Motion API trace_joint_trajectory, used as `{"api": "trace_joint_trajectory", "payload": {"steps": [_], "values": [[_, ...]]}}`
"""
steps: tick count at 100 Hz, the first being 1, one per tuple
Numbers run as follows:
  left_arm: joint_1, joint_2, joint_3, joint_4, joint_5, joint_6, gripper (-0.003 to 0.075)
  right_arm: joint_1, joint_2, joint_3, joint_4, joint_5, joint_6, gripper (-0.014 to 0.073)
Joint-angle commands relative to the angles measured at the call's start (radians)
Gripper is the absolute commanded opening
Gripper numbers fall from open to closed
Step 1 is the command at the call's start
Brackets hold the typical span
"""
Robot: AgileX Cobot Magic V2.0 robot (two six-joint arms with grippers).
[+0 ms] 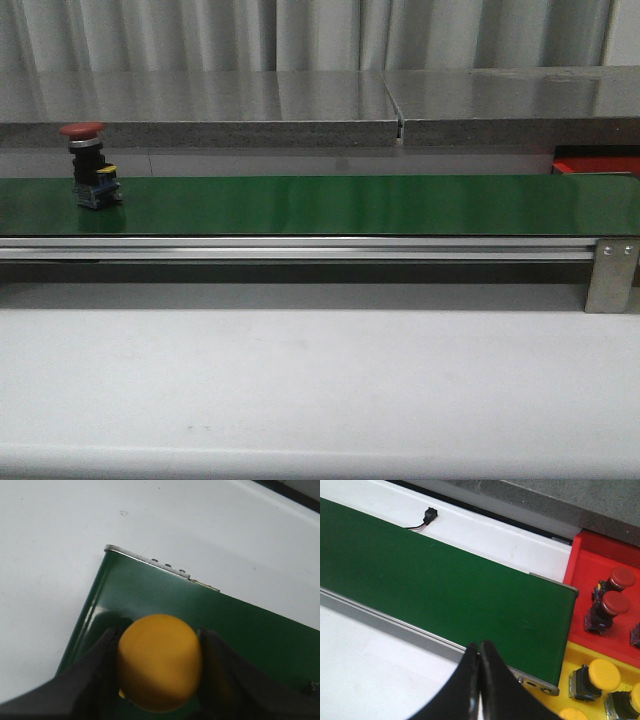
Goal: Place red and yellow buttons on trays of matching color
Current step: 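Carry the yellow button onto the belt and open the left gripper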
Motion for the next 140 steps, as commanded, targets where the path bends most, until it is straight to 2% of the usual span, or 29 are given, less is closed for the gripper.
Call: {"api": "trace_joint_trajectory", "payload": {"steps": [1,25,59,64,71,88,95,100,140], "values": [[-0.022,-0.064,0.009,-0.025,-0.100,0.014,-0.0020,0.003,-0.016,-0.022,0.017,-0.047,-0.003,-0.0109],[-0.034,-0.064,0.101,-0.039,-0.211,0.016,-0.0020,0.003,-0.016,-0.022,0.017,-0.047,-0.003,-0.0109],[-0.034,-0.064,0.142,-0.041,-0.213,0.018,-0.0008,0.003,-0.016,-0.022,0.017,-0.047,-0.003,-0.0109],[-0.034,-0.064,0.142,-0.056,-0.213,0.041,0.0031,0.003,-0.016,-0.022,0.017,-0.047,-0.003,-0.0109],[-0.034,-0.064,0.142,-0.092,-0.213,0.082,0.0144,0.003,-0.016,-0.022,0.017,-0.047,-0.003,-0.0109],[-0.034,-0.064,0.142,-0.191,-0.219,0.146,0.0578,0.003,-0.016,-0.022,0.017,-0.047,-0.003,-0.0109],[-0.034,-0.065,0.142,-0.205,-0.218,0.162,0.0675,0.003,-0.016,-0.022,0.017,-0.047,-0.003,-0.0109],[-0.034,-0.069,0.142,-0.205,-0.218,0.164,0.0692,0.003,-0.016,-0.022,0.017,-0.047,-0.003,-0.0109],[-0.034,-0.208,0.137,-0.203,-0.269,0.211,0.0692,0.003,-0.016,-0.022,0.017,-0.047,-0.003,-0.0109]]}}
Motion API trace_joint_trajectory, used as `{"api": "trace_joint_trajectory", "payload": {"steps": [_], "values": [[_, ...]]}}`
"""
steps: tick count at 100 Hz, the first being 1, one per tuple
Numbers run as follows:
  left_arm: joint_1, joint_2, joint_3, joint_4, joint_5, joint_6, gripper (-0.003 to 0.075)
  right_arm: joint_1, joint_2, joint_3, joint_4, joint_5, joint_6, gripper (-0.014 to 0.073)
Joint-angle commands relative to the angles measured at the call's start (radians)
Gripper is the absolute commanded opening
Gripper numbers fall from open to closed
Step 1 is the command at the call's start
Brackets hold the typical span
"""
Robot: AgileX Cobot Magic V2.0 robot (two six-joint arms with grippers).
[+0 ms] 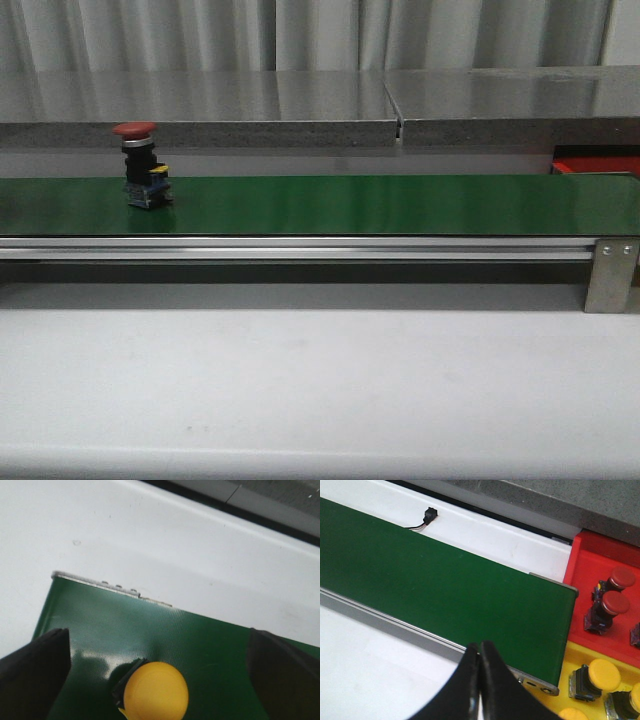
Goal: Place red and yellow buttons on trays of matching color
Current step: 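Carry the yellow button onto the belt and open the left gripper, then raise the left gripper away from the belt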
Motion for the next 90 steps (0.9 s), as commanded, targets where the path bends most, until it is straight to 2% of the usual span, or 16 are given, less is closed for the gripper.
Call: {"api": "trace_joint_trajectory", "payload": {"steps": [1,19,35,54,73,90], "values": [[-0.003,-0.103,-0.029,-0.030,-0.061,0.023,0.0692,0.003,-0.016,-0.022,0.017,-0.047,-0.003,-0.0109],[-0.011,-0.221,-0.021,-0.032,-0.080,0.063,0.0692,0.003,-0.016,-0.022,0.017,-0.047,-0.003,-0.0109],[-0.070,-0.355,0.059,-0.034,-0.155,0.100,0.0692,0.003,-0.016,-0.022,0.017,-0.047,-0.003,-0.0109],[-0.176,-0.578,0.286,-0.034,-0.311,0.102,0.0692,0.003,-0.016,-0.022,0.017,-0.047,-0.003,-0.0109],[-0.299,-0.822,0.581,-0.027,-0.461,0.102,0.0690,0.003,-0.016,-0.022,0.017,-0.047,-0.003,-0.0109],[-0.336,-1.056,0.802,-0.034,-0.524,0.102,0.0690,0.003,-0.016,-0.022,0.017,-0.047,-0.003,-0.0109]]}}
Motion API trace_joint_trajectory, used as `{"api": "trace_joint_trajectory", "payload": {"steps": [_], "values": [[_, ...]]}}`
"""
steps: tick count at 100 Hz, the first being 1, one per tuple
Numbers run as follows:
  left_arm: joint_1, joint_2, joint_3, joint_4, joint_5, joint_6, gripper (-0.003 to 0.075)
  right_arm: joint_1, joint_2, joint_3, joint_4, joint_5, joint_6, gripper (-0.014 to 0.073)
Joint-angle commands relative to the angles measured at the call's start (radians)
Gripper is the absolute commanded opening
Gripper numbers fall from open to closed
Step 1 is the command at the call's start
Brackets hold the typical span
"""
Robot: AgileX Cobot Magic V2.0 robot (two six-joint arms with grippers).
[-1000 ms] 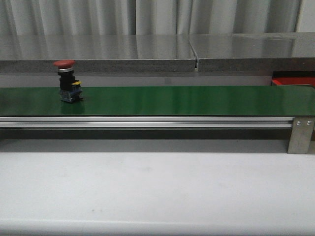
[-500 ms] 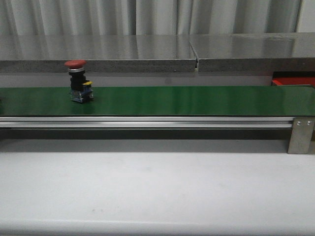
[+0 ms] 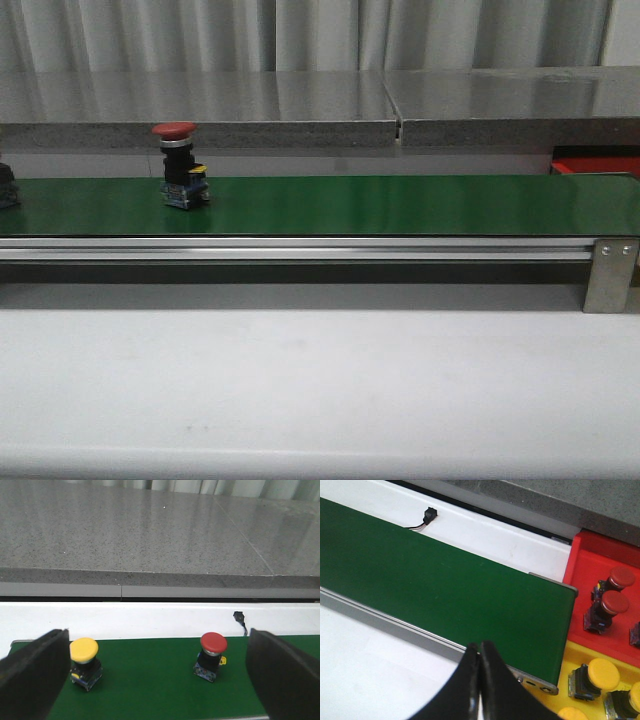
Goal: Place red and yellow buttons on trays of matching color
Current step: 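Raise the left gripper away from the belt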
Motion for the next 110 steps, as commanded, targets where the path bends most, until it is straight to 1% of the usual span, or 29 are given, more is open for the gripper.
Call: {"api": "trace_joint_trajectory", "payload": {"steps": [1,9,13,18,25,30,35,37,42,44,49,51,56,81,86,91,98,102,103,105,110], "values": [[-0.015,-0.112,0.063,-0.024,-0.105,0.002,0.0690,0.003,-0.016,-0.022,0.017,-0.047,-0.003,-0.0109],[-0.015,-0.223,0.149,-0.024,-0.105,0.002,0.0683,0.003,-0.016,-0.022,0.017,-0.047,-0.003,-0.0109],[-0.015,-0.276,0.180,-0.026,-0.105,0.002,0.0664,0.003,-0.016,-0.022,0.017,-0.047,-0.003,-0.0109],[-0.015,-0.331,0.224,-0.026,-0.105,0.002,0.0630,0.003,-0.016,-0.022,0.017,-0.047,-0.003,-0.0109],[-0.015,-0.401,0.268,-0.026,-0.105,0.002,0.0560,0.003,-0.016,-0.022,0.017,-0.047,-0.003,-0.0109],[-0.015,-0.443,0.292,-0.026,-0.105,0.002,0.0492,0.003,-0.016,-0.022,0.017,-0.047,-0.003,-0.0109],[-0.015,-0.479,0.312,-0.026,-0.105,0.002,0.0397,0.003,-0.016,-0.022,0.017,-0.047,-0.003,-0.0109],[-0.015,-0.492,0.319,-0.026,-0.105,0.002,0.0371,0.003,-0.016,-0.022,0.017,-0.047,-0.003,-0.0109],[-0.015,-0.515,0.332,-0.026,-0.105,0.002,0.0260,0.003,-0.016,-0.022,0.017,-0.047,-0.003,-0.0109],[-0.015,-0.522,0.335,-0.026,-0.105,0.002,0.0231,0.003,-0.016,-0.022,0.017,-0.047,-0.003,-0.0109],[-0.015,-0.527,0.340,-0.026,-0.107,0.002,0.0115,0.003,-0.016,-0.022,0.017,-0.047,-0.003,-0.0109],[-0.015,-0.527,0.342,-0.026,-0.107,0.002,0.0086,0.003,-0.016,-0.022,0.017,-0.047,-0.003,-0.0109],[-0.015,-0.527,0.342,-0.026,-0.108,0.002,-0.0022,0.003,-0.016,-0.022,0.017,-0.047,-0.003,-0.0109],[-0.015,-0.527,0.342,-0.025,-0.108,0.002,-0.0020,0.003,-0.014,-0.022,0.018,-0.041,-0.003,-0.0109],[-0.015,-0.527,0.342,-0.025,-0.108,0.002,-0.0020,0.003,-0.008,-0.022,0.018,-0.040,-0.003,-0.0096],[-0.015,-0.527,0.342,-0.025,-0.108,0.002,-0.0020,0.003,-0.005,-0.022,0.018,-0.038,-0.003,-0.0055],[-0.015,-0.527,0.342,-0.025,-0.108,0.002,-0.0020,0.003,-0.002,-0.022,0.018,-0.033,-0.003,0.0063],[-0.015,-0.527,0.342,-0.025,-0.108,0.002,-0.0020,0.003,-0.002,-0.022,0.018,-0.033,-0.003,0.0167],[-0.015,-0.527,0.342,-0.025,-0.108,0.002,-0.0020,0.003,-0.002,-0.022,0.018,-0.034,-0.003,0.0204],[-0.015,-0.527,0.342,-0.025,-0.108,0.002,-0.0020,0.003,-0.002,-0.022,0.018,-0.037,-0.003,0.0243],[-0.015,-0.527,0.342,-0.025,-0.108,0.002,-0.0020,0.003,-0.002,-0.022,0.029,-0.042,-0.003,0.0398]]}}
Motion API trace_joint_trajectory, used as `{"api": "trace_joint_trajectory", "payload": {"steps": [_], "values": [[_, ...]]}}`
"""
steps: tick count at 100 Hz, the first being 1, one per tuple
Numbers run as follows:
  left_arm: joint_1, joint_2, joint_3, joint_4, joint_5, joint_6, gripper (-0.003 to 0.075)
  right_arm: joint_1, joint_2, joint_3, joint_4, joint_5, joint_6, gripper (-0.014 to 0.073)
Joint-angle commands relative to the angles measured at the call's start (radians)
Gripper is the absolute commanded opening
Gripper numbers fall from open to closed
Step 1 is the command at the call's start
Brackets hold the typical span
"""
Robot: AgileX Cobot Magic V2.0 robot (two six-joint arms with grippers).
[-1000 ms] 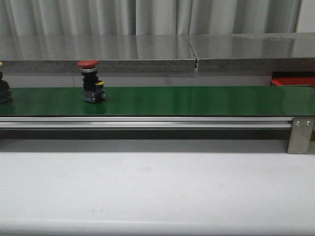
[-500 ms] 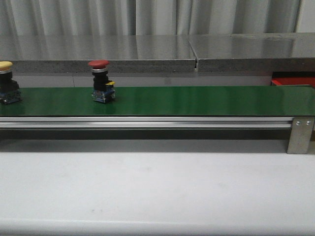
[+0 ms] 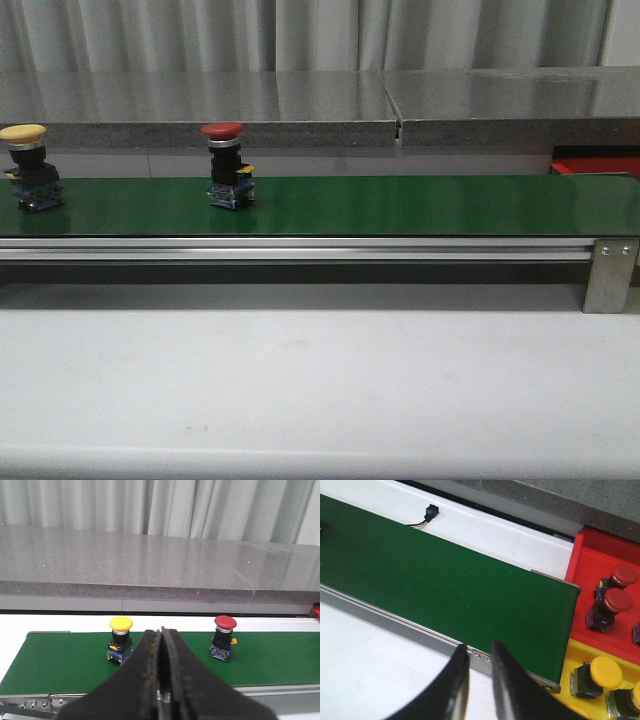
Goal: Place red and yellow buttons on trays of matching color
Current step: 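Raise the left gripper away from the belt, then move the right gripper down over the red button on the belt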
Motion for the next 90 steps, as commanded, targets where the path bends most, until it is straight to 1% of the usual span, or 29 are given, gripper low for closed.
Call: {"api": "trace_joint_trajectory", "payload": {"steps": [1,7,10,12,18,26,48,55,71,90], "values": [[-0.006,0.007,-0.026,-0.014,-0.079,-0.003,-0.0020,0.003,-0.004,-0.022,0.033,-0.049,-0.003,0.0416],[-0.006,0.007,-0.026,-0.014,-0.079,-0.003,-0.0020,0.003,-0.004,-0.022,0.077,-0.050,-0.003,0.0558],[-0.006,0.007,-0.026,-0.014,-0.079,-0.003,-0.0020,0.003,-0.004,-0.022,0.103,-0.050,-0.003,0.0605],[-0.006,0.007,-0.026,-0.014,-0.079,-0.003,-0.0020,0.003,-0.004,-0.022,0.125,-0.052,-0.004,0.0618],[-0.006,0.007,-0.026,-0.014,-0.079,-0.003,-0.0020,0.003,-0.001,-0.023,0.168,-0.078,-0.006,0.0592],[-0.006,0.007,-0.026,-0.014,-0.079,-0.003,-0.0020,0.007,0.017,-0.048,0.165,-0.069,-0.018,0.0583],[-0.006,0.007,-0.026,-0.014,-0.079,-0.003,-0.0020,0.008,0.158,-0.225,0.164,0.122,-0.020,0.0583],[-0.006,0.007,-0.026,-0.014,-0.079,-0.003,-0.0020,0.024,0.214,-0.281,0.160,0.151,-0.020,0.0583],[-0.006,0.007,-0.026,-0.014,-0.079,-0.003,-0.0020,0.115,0.351,-0.393,0.107,0.141,-0.020,0.0583],[-0.006,0.007,-0.026,-0.014,-0.079,-0.003,-0.0020,0.251,0.530,-0.537,-0.007,0.146,-0.025,0.0583]]}}
